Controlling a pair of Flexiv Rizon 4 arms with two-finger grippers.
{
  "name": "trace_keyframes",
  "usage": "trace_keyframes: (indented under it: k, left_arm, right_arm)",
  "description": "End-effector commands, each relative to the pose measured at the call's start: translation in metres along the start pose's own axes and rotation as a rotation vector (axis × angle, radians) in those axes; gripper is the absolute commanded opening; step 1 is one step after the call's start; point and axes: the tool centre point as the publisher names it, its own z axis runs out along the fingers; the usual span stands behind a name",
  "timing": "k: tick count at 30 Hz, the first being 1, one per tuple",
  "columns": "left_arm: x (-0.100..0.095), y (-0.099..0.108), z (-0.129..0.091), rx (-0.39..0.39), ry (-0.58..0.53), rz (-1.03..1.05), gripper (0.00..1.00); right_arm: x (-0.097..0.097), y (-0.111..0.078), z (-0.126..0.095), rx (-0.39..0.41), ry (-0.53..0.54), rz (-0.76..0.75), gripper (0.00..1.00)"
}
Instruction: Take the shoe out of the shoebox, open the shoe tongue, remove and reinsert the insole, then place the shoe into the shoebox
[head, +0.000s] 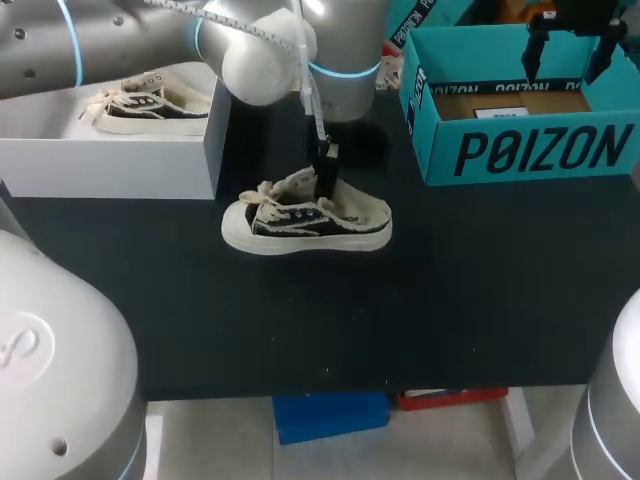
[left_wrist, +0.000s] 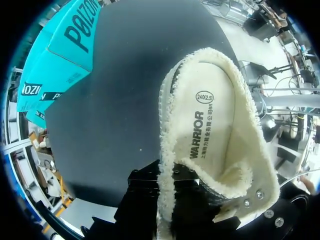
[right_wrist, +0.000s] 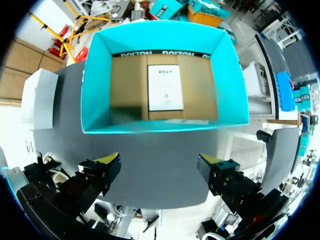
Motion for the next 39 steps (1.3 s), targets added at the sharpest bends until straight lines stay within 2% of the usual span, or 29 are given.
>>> trace_keyframes:
  k: [1, 6, 11, 14, 15, 16, 19, 22, 25, 28, 30, 34, 37, 39]
  left_arm:
    - [-0.003, -0.023, 0.034, -0.024, 0.012, -0.019, 0.00]
    - [0.001, -0.032, 0.056, -0.047, -0.007, -0.025, 0.00]
    - [0.003, -0.035, 0.066, -0.077, -0.019, -0.031, 0.00]
    - [0.006, -0.036, 0.069, -0.050, 0.001, -0.023, 0.00]
    - [0.007, -0.037, 0.068, -0.043, -0.003, -0.020, 0.31]
    - [0.008, -0.036, 0.065, -0.042, 0.000, -0.020, 1.00]
    - [0.009, -0.034, 0.057, -0.024, 0.001, -0.017, 1.00]
    - [0.013, -0.033, 0.037, 0.033, -0.002, -0.011, 1.00]
    - [0.020, -0.031, 0.008, 0.114, -0.008, -0.010, 1.00]
    - [0.031, -0.028, -0.026, 0.234, -0.002, -0.023, 1.00]
    - [0.037, -0.024, -0.042, 0.288, -0.001, -0.030, 1.00]
    - [0.056, -0.001, -0.071, 0.377, -0.008, -0.038, 1.00]
    - [0.067, 0.019, -0.082, 0.436, -0.026, -0.084, 1.00]
    - [0.075, 0.038, -0.090, 0.530, -0.051, -0.138, 1.00]
  right_arm:
    - [0.000, 0.001, 0.000, 0.002, -0.001, 0.000, 1.00]
    - [0.000, 0.001, 0.000, 0.002, -0.001, 0.000, 1.00]
    - [0.000, 0.001, 0.000, 0.002, -0.001, 0.000, 1.00]
    - [0.000, 0.001, 0.000, 0.002, -0.001, 0.000, 1.00]
    - [0.000, 0.001, 0.000, 0.002, -0.001, 0.000, 1.00]
    - [0.000, 0.001, 0.000, 0.002, -0.001, 0.000, 1.00]
    - [0.000, 0.001, 0.000, 0.002, -0.001, 0.000, 1.00]
    - [0.000, 0.001, 0.000, 0.002, -0.001, 0.000, 1.00]
    - [0.000, 0.001, 0.000, 0.002, -0.001, 0.000, 1.00]
    - [0.000, 0.001, 0.000, 0.002, -0.001, 0.000, 1.00]
    - [0.000, 0.001, 0.000, 0.002, -0.001, 0.000, 1.00]
    - [0.000, 0.001, 0.000, 0.002, -0.001, 0.000, 1.00]
    - [0.000, 0.001, 0.000, 0.002, -0.001, 0.000, 1.00]
    - [0.000, 0.001, 0.000, 0.002, -0.001, 0.000, 1.00]
